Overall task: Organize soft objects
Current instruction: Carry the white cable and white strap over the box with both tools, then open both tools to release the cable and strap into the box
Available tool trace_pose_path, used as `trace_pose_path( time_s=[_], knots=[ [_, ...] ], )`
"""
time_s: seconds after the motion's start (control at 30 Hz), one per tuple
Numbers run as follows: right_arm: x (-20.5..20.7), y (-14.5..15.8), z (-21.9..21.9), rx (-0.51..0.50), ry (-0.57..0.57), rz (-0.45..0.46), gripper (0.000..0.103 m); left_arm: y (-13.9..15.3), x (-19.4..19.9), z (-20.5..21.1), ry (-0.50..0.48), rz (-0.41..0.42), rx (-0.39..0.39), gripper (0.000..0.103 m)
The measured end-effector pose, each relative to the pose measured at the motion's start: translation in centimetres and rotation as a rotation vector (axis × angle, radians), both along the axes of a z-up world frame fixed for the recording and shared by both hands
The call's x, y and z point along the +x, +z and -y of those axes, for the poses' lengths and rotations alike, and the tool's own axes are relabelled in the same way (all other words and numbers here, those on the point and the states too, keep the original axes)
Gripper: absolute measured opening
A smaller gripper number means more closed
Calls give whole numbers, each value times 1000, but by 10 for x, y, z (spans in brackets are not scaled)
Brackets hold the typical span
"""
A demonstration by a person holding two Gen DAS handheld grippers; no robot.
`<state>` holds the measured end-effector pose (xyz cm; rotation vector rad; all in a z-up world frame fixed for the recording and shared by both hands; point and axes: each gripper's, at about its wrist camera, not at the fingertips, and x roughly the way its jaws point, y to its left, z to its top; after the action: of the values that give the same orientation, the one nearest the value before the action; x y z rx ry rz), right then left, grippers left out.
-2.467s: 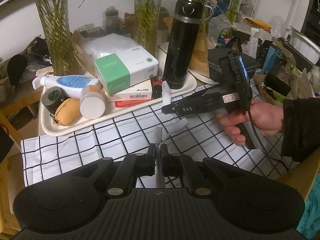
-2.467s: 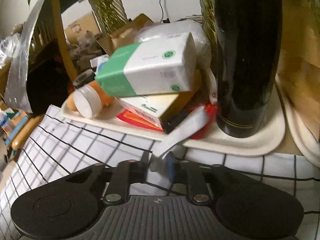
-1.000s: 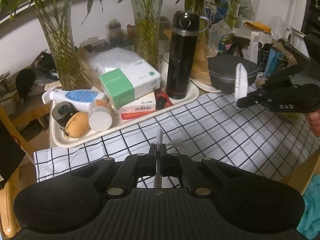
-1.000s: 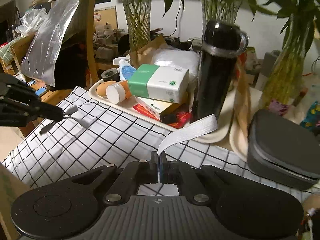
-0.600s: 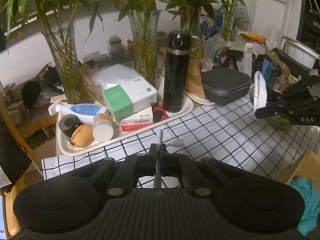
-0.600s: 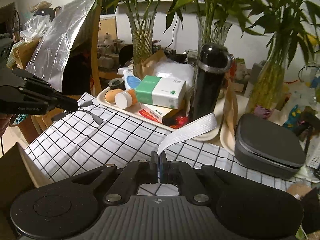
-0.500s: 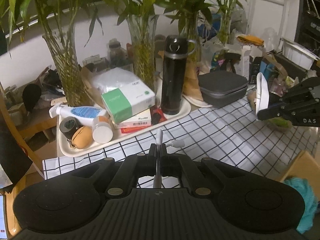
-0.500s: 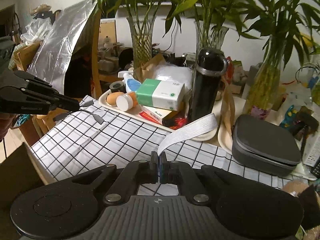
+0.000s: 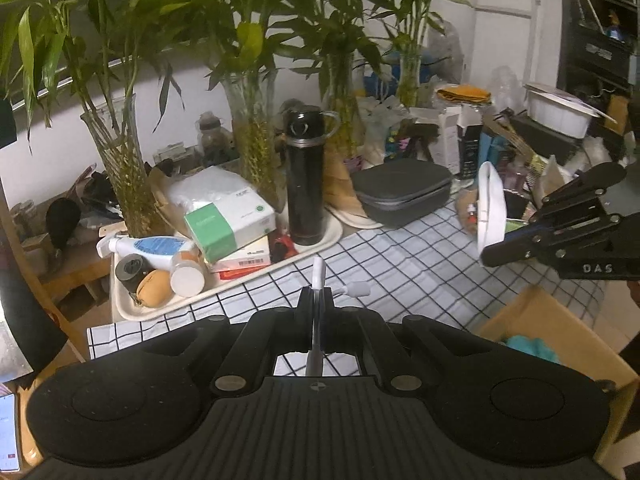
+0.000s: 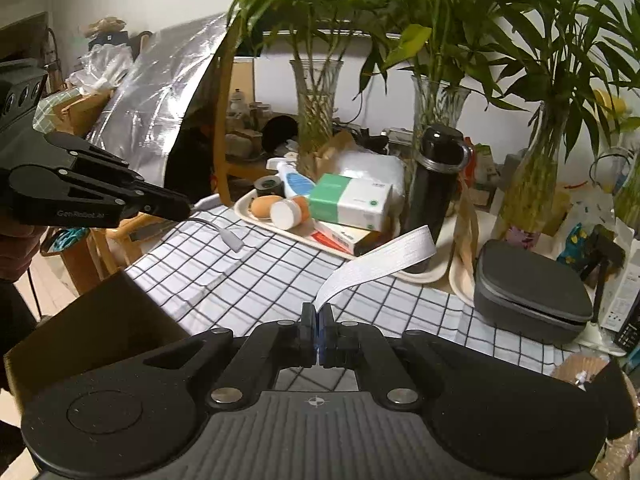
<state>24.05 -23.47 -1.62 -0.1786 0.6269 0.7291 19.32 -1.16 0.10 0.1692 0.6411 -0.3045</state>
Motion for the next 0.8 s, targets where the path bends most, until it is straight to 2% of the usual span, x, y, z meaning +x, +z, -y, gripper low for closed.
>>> trace_pose_path(
  time_s=[0.3, 0.53, 0.7, 0.8],
  knots=[
    [-35, 5, 9, 36, 24, 3, 3, 7, -33, 11, -20, -16, -56, 3],
    [-60, 7, 9, 56, 89, 3, 4, 11, -58, 18, -19, -35, -43, 3],
    [-71, 7, 9, 66, 134, -10, 4, 11, -73, 22, -1, -63, -39, 3],
    [-77, 6, 7, 64, 160, -19, 4, 4, -76, 21, 28, -110, -63, 3]
  ],
)
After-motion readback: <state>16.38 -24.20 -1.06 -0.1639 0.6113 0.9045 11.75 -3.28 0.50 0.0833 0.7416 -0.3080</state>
